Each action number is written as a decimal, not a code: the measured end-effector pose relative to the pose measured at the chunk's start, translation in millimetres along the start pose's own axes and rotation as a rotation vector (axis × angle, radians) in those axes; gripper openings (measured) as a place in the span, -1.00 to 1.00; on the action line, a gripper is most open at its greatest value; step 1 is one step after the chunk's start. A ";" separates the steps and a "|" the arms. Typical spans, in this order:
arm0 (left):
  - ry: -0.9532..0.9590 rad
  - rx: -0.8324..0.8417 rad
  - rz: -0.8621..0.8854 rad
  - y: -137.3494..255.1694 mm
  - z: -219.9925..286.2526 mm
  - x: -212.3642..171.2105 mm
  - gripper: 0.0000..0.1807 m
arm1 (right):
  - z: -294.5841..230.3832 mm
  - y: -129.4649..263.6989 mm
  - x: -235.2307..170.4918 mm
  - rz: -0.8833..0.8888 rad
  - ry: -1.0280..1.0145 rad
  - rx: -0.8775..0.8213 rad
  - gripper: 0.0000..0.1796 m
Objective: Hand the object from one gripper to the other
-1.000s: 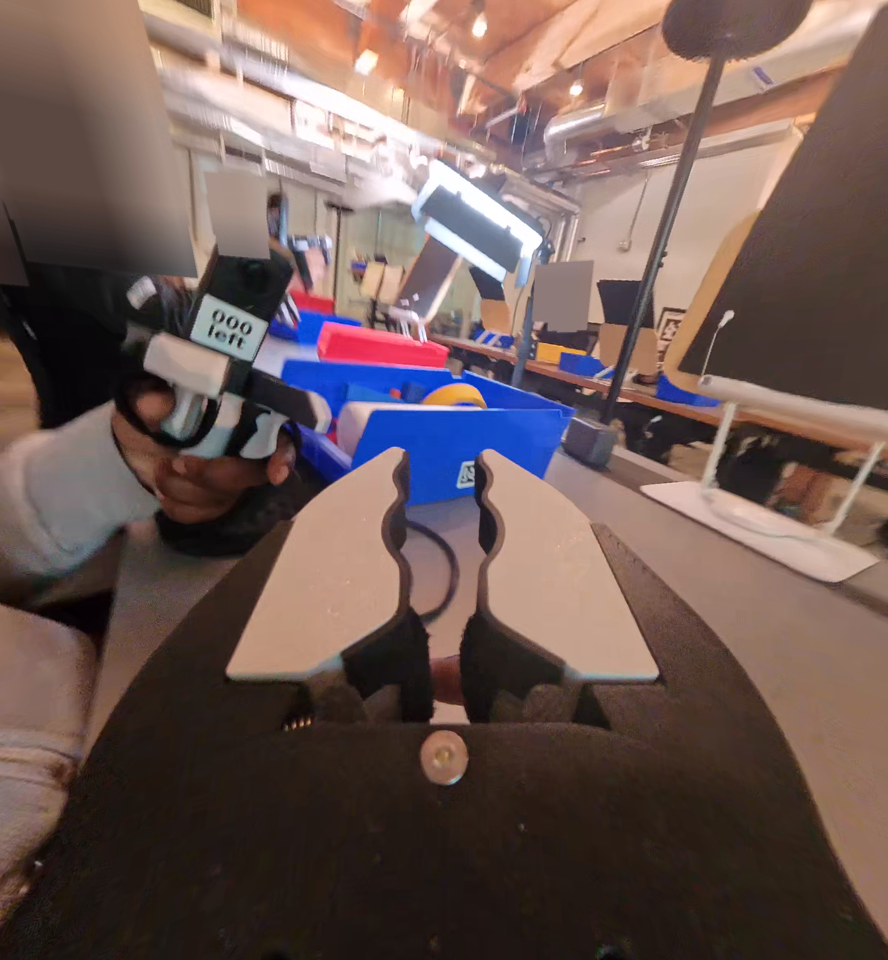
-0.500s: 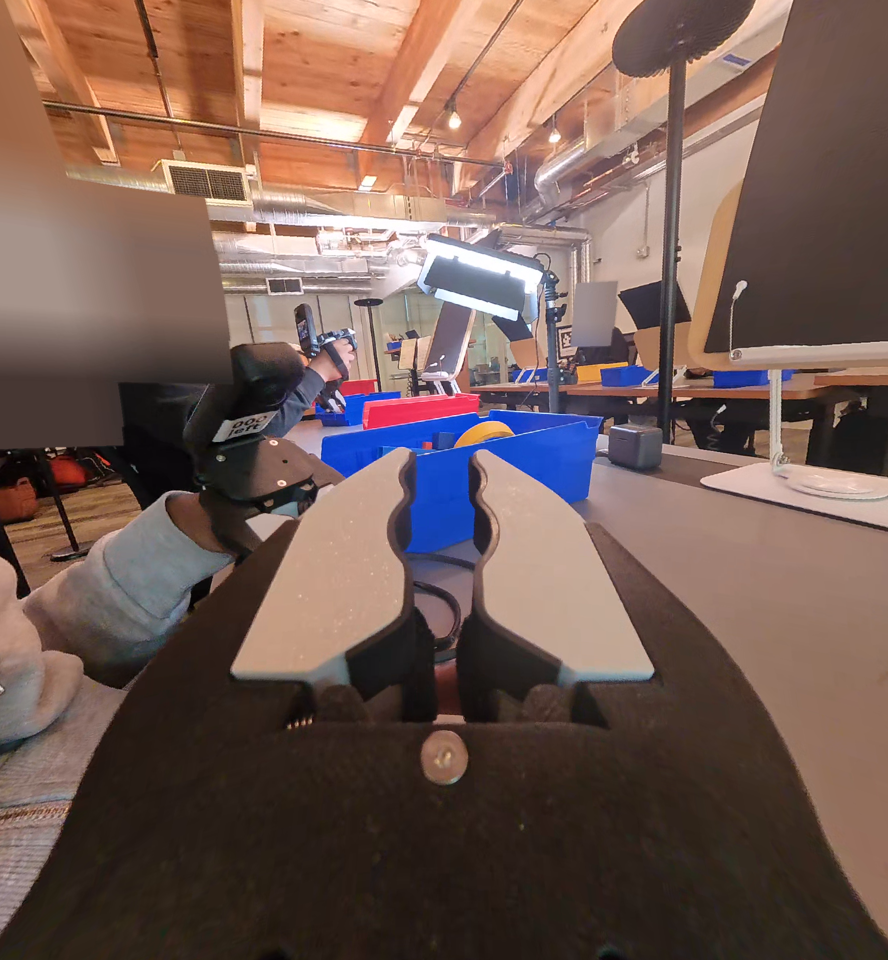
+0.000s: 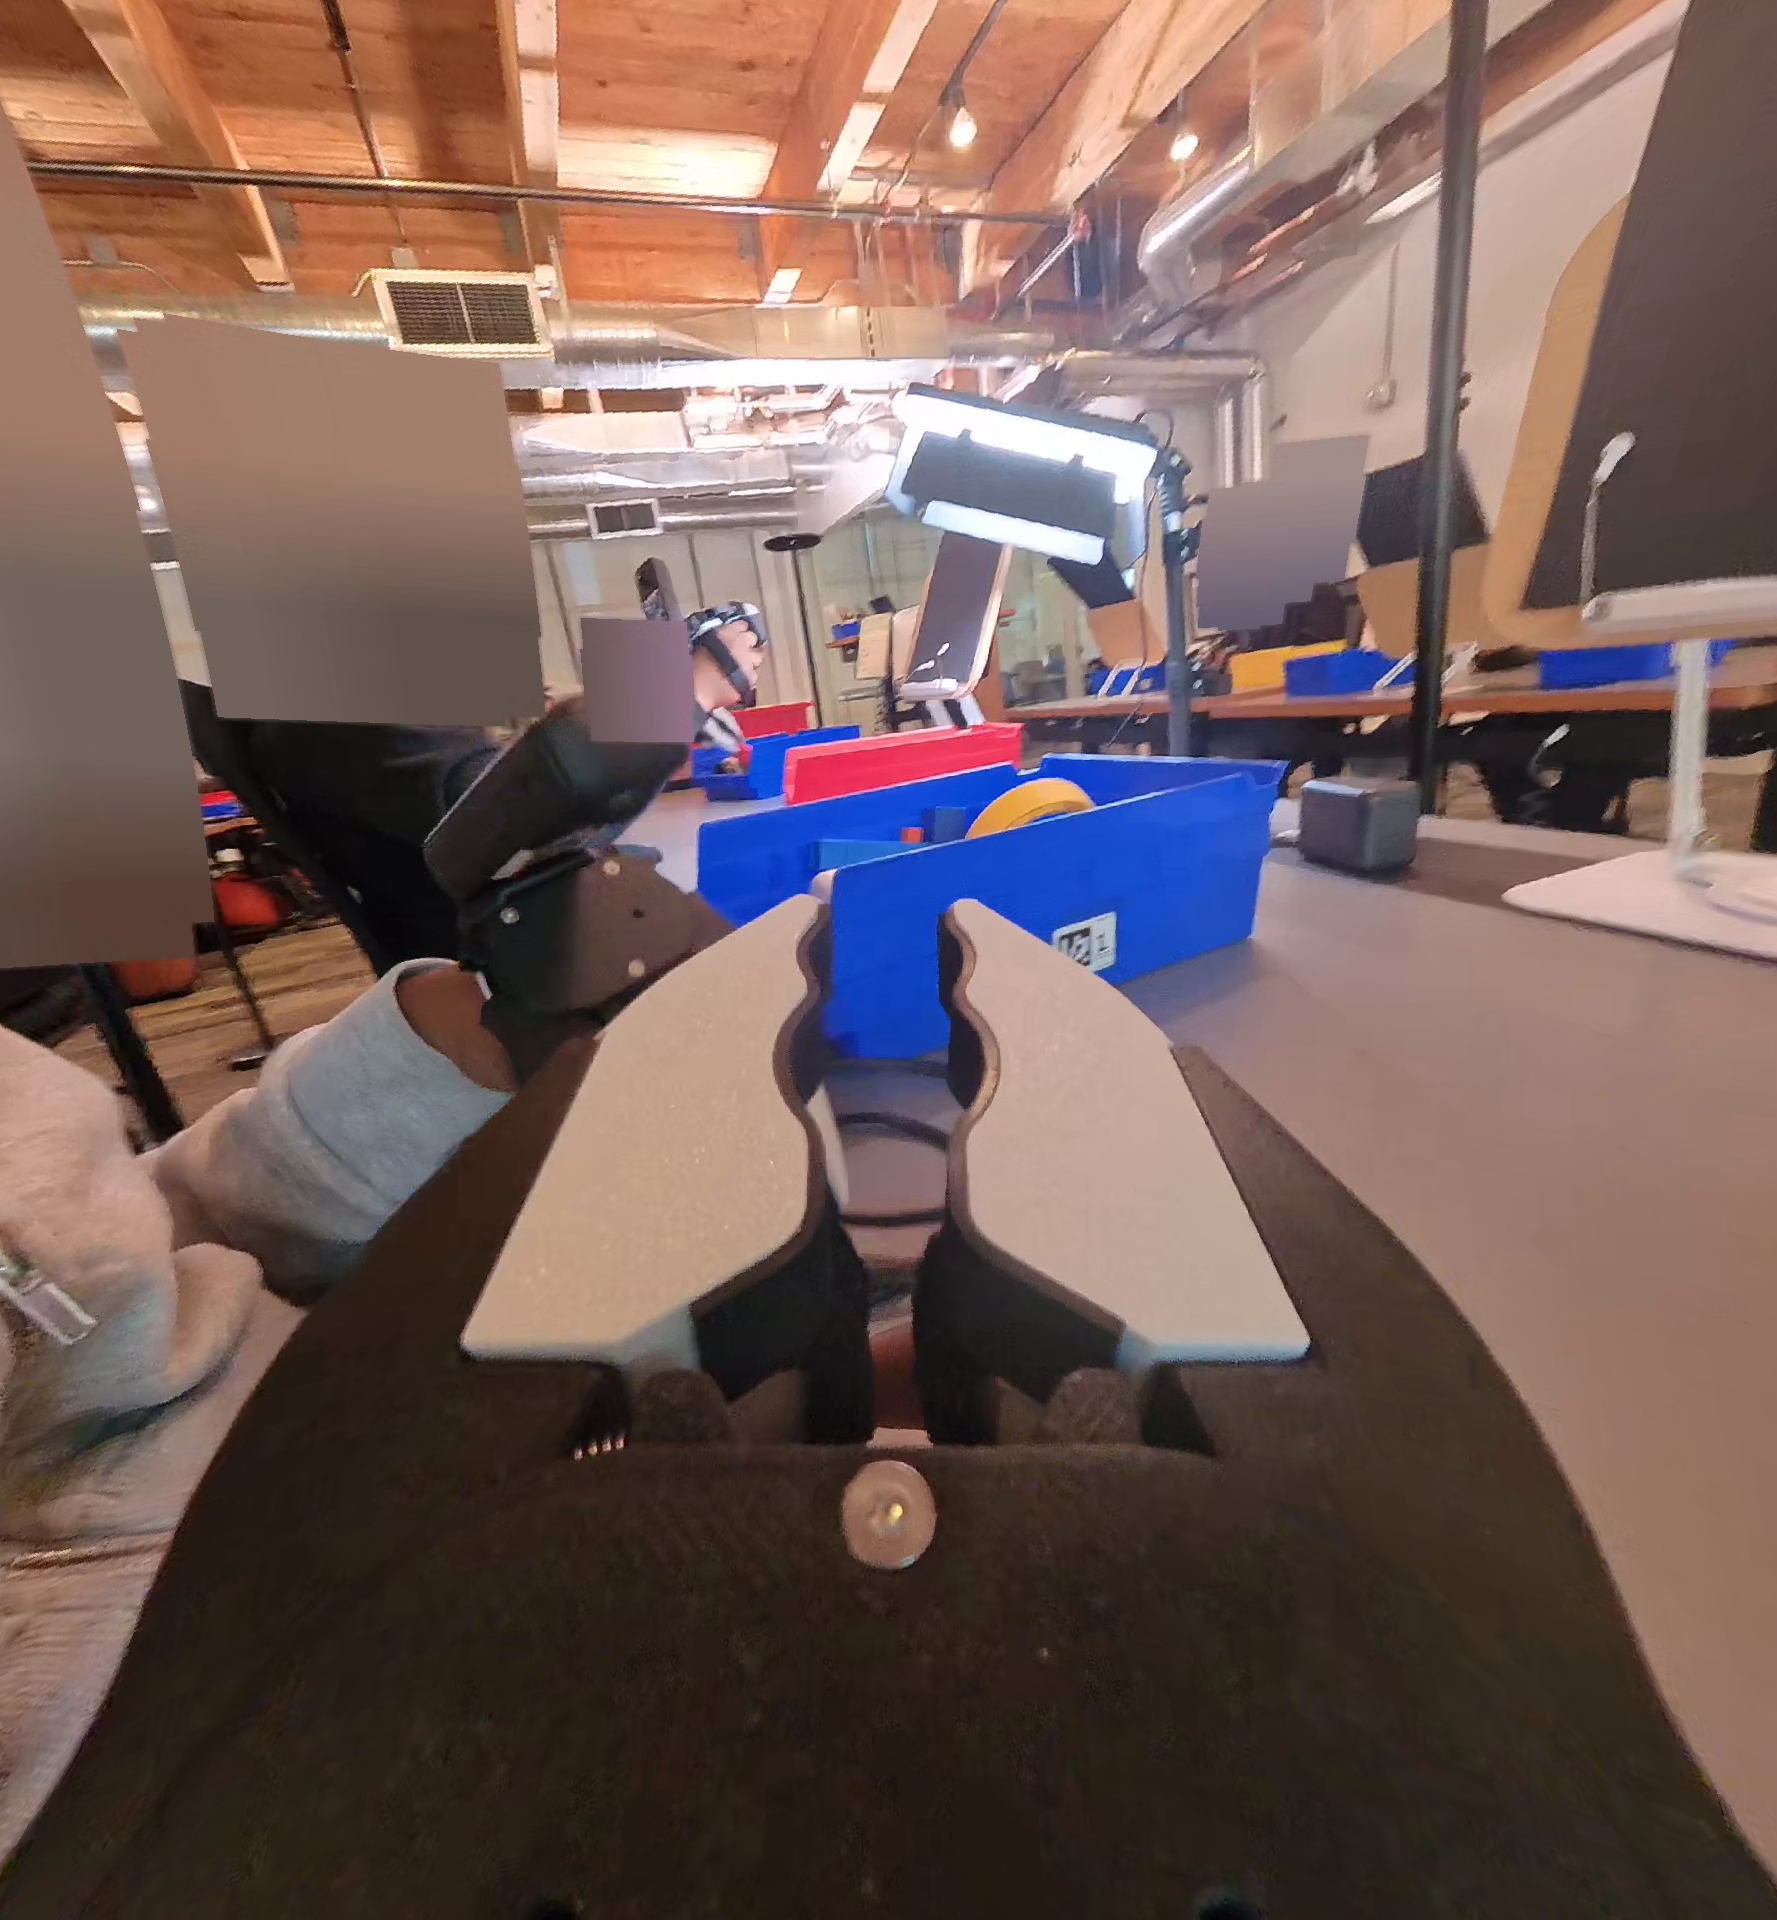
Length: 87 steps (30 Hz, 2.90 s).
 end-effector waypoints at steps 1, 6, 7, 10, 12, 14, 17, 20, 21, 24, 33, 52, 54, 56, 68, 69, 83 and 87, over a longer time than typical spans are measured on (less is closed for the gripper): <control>-0.017 0.001 0.060 5.0 0.9 3.0 -0.95 | -0.5 -1.4 -2.0 -0.023 -0.025 0.018 -0.78; -0.221 -0.146 0.635 31.9 20.1 31.9 -0.96 | -3.2 -10.9 -14.1 -0.163 -0.310 0.191 -0.64; -0.210 -0.199 0.754 34.0 24.7 36.1 -0.96 | -4.2 -12.0 -14.6 -0.166 -0.359 0.221 -0.62; -0.114 -0.427 0.871 24.1 33.1 41.5 -0.96 | -8.8 -10.8 -10.4 -0.110 -0.414 0.297 -0.63; -0.068 -0.516 0.919 17.5 36.1 42.6 -0.96 | -9.9 -10.5 -10.6 -0.110 -0.397 0.298 -0.64; -0.044 -0.560 0.942 14.2 37.0 43.1 -0.96 | -12.4 -10.4 -11.5 -0.125 -0.384 0.322 -0.74; -0.034 -0.574 0.922 10.8 36.8 42.2 -0.96 | -15.5 -9.2 -11.0 -0.124 -0.398 0.384 -0.94; -0.014 -0.603 0.874 9.6 37.4 41.5 -0.91 | -16.9 -8.4 -11.1 -0.140 -0.376 0.403 -0.95; -0.017 -0.609 0.841 9.0 37.9 41.0 -0.86 | -17.6 -8.4 -11.1 -0.142 -0.367 0.406 -0.95; -0.065 -0.576 0.772 6.9 39.9 39.2 -0.94 | -17.9 -7.4 -9.7 -0.129 -0.374 0.421 -0.95; 0.052 -0.677 1.053 19.1 34.1 44.1 -0.95 | -24.7 -11.4 -13.7 -0.163 -0.350 0.420 -0.63; -0.054 -0.521 0.830 16.6 32.1 37.9 -0.79 | -27.3 -11.6 -15.6 -0.145 -0.320 0.428 -0.96; -0.097 -0.519 0.803 15.3 36.7 38.4 -0.94 | -27.1 -11.8 -15.9 -0.148 -0.321 0.423 -0.95; -0.088 -0.527 0.828 15.0 38.6 40.5 -0.95 | -26.7 -11.6 -15.0 -0.132 -0.328 0.419 -0.95; 0.102 -0.674 1.130 23.6 31.1 44.3 -0.95 | -38.5 -17.7 -26.0 -0.243 -0.261 0.439 -0.74; 0.090 -0.658 1.124 22.5 32.8 45.0 -0.95 | -39.4 -17.6 -26.7 -0.244 -0.233 0.432 -0.82; -0.048 -0.570 0.834 12.0 31.3 35.0 -0.93 | -22.3 -10.3 -14.2 -0.118 -0.348 0.400 -0.94; -0.039 -0.601 0.884 10.8 35.2 38.3 -0.94 | -22.6 -11.0 -13.7 -0.101 -0.356 0.392 -0.89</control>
Point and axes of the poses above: each gripper's, where its closed fingertips meet, y back along the fingers, x out of its top, z = x × y across the jaws, the point moved 8 cm from there along y, back along the fingers, and after that the axes turned 15 degrees about -x, right-handed, at the moved point
